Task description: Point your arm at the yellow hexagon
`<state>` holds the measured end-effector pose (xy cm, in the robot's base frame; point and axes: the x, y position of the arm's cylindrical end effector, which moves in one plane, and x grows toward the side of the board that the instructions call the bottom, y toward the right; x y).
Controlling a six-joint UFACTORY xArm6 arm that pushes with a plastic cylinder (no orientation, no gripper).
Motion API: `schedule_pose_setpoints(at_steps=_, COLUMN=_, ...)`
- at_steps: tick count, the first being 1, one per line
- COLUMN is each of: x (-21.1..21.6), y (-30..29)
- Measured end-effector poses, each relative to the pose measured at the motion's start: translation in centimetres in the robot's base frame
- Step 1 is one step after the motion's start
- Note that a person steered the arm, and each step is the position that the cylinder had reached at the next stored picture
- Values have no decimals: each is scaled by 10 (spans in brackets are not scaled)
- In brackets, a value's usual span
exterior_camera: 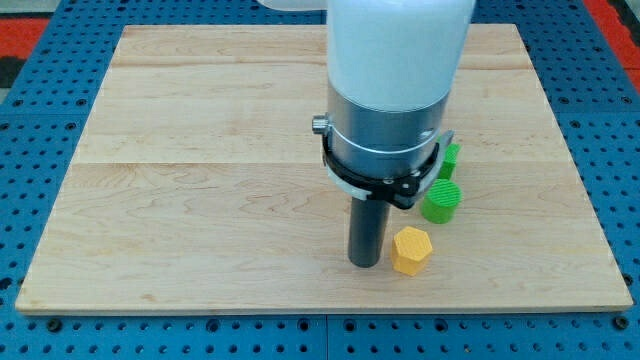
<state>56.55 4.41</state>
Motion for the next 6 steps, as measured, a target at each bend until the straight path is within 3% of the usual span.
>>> schedule_pose_setpoints(at_steps=2, x=15, y=67)
schedule_pose_setpoints(at_steps=3, x=20, y=77)
schedule_pose_setpoints(at_steps=4, x=52, y=70)
schedule_pose_setpoints(at_steps=6, x=53, y=97)
